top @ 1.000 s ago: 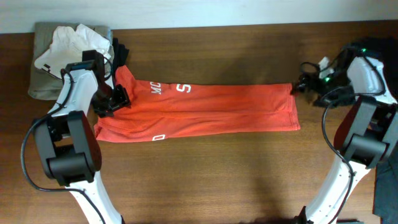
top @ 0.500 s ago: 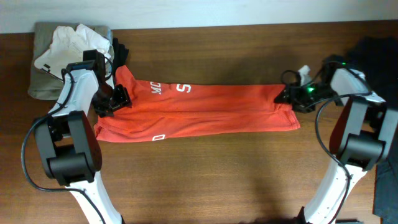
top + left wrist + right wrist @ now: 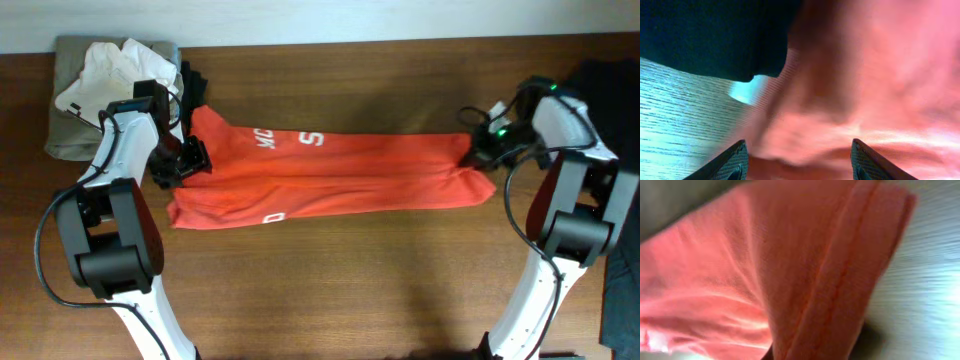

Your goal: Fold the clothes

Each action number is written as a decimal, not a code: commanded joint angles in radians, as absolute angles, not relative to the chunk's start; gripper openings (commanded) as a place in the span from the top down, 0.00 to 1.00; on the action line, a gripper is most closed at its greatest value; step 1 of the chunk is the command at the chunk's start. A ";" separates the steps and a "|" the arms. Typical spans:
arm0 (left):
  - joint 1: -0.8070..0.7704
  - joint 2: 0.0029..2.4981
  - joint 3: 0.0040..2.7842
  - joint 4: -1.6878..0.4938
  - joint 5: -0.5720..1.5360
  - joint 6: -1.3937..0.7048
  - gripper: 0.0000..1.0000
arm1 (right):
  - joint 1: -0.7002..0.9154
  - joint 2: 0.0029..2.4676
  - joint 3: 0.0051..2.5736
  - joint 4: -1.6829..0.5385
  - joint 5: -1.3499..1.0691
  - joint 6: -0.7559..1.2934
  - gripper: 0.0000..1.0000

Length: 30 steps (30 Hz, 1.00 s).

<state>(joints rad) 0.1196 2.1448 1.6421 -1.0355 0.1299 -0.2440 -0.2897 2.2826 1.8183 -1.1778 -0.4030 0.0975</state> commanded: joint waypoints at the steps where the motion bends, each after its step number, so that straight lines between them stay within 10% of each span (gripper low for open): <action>1: 0.120 2.109 1.660 -1.036 0.134 -0.241 0.30 | -0.295 2.284 2.011 -1.285 -0.205 0.140 0.96; 30: 0.120 2.109 1.660 -1.029 0.134 -0.241 0.29 | 0.373 2.334 2.143 -1.269 -0.206 0.279 0.96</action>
<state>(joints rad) 0.1196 2.1448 1.6421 -1.0306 0.1303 -0.2440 0.3527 2.2932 2.1307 -1.2762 -0.2066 0.2638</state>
